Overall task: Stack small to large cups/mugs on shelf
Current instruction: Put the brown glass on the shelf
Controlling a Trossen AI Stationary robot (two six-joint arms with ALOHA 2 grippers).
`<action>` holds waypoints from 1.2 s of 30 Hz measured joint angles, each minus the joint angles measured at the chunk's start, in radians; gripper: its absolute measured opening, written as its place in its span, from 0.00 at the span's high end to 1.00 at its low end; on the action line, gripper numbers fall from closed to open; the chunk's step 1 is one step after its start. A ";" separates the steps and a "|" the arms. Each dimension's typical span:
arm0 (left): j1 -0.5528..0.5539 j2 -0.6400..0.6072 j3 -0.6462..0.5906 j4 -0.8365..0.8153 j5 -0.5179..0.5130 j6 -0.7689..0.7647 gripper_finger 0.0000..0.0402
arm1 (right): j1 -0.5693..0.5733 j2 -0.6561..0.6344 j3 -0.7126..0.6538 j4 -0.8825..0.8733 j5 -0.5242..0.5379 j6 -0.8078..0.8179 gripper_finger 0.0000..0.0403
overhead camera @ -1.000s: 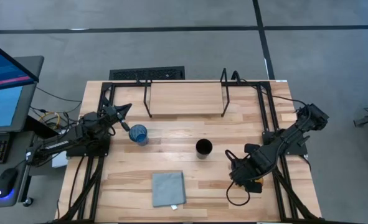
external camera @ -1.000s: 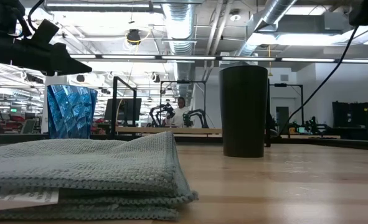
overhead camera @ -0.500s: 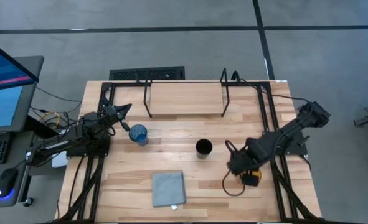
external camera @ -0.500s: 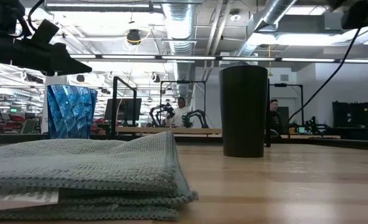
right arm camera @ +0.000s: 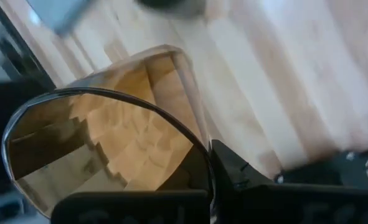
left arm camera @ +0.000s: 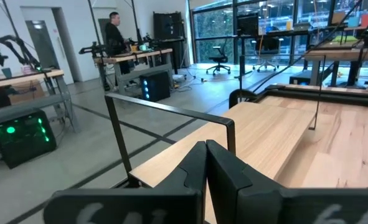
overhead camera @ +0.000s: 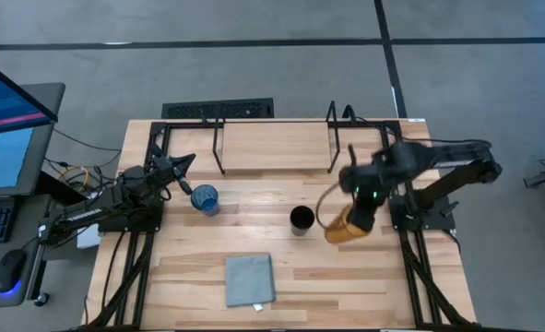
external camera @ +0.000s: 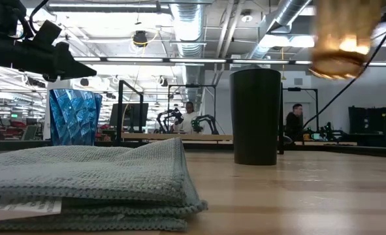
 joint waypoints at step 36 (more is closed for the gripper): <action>0.000 0.003 0.000 0.000 -0.001 0.006 1.00 | -0.785 0.543 0.632 0.001 0.069 -0.472 0.97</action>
